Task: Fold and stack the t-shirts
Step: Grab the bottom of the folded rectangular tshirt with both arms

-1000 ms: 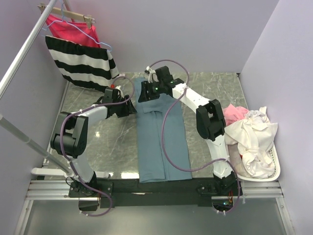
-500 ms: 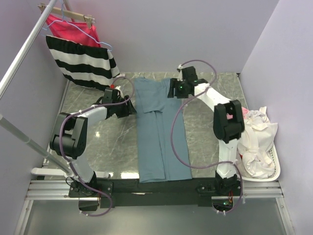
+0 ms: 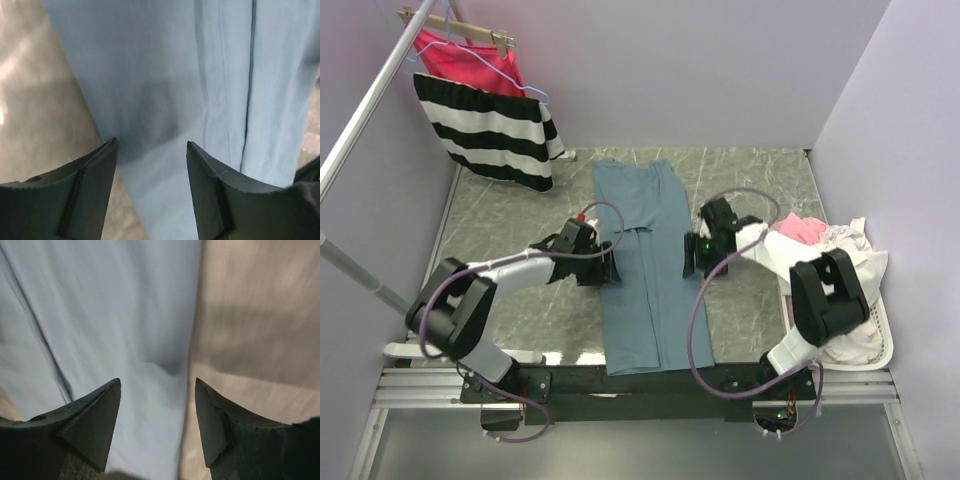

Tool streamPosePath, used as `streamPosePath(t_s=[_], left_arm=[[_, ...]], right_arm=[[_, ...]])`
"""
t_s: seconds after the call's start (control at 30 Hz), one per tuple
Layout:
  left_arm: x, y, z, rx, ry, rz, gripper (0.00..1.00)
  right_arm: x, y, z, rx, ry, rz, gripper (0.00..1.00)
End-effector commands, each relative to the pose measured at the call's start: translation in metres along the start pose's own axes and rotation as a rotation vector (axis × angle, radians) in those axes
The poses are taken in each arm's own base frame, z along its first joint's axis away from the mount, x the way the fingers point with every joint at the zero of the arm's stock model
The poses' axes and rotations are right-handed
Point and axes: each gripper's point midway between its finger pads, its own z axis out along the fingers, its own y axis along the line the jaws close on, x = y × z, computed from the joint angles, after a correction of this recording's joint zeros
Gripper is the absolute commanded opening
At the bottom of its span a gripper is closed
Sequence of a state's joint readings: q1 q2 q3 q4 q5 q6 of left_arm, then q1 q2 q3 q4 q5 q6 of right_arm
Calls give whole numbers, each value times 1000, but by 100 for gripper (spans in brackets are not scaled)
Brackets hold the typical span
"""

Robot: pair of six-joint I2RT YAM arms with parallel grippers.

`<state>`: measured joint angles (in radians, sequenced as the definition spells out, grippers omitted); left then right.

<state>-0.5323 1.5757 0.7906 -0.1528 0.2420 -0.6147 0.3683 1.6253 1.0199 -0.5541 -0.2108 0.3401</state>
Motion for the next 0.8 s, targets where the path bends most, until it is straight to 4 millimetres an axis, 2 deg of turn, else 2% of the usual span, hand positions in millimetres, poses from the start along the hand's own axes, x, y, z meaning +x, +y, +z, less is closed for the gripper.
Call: streamPosePath(t_s=[0.0, 0.03, 0.07, 0.13, 0.17, 0.23, 0.27, 0.4, 0.47, 0.6, 0.77], left_arm=[[57, 9, -19, -50, 103, -68, 64], [60, 4, -26, -34, 89, -65, 64], [76, 10, -30, -51, 119, -73, 65], [85, 3, -41, -42, 102, -75, 65], [97, 8, -45, -64, 120, -81, 65], [103, -1, -58, -38, 99, -85, 67], [112, 1, -61, -42, 110, -92, 68], [146, -9, -79, 6, 147, -125, 68], [163, -11, -81, 20, 174, -140, 68], [177, -6, -81, 16, 184, -144, 68], [187, -11, -73, 20, 195, -131, 67]], right_arm=[[44, 11, -27, 12, 14, 32, 68], [63, 11, -24, 18, 45, 44, 68], [68, 10, -30, 31, 29, 48, 68], [91, 6, -31, 54, 51, 94, 68], [96, 11, -38, 39, 27, 83, 69], [113, 8, -40, 46, 26, 135, 71], [116, 12, -46, 19, 2, 138, 71], [140, 5, -53, 33, -1, 185, 72], [147, 1, -59, 40, -13, 213, 72], [169, -4, -54, 28, 4, 243, 72], [184, -3, -49, 12, 15, 276, 70]])
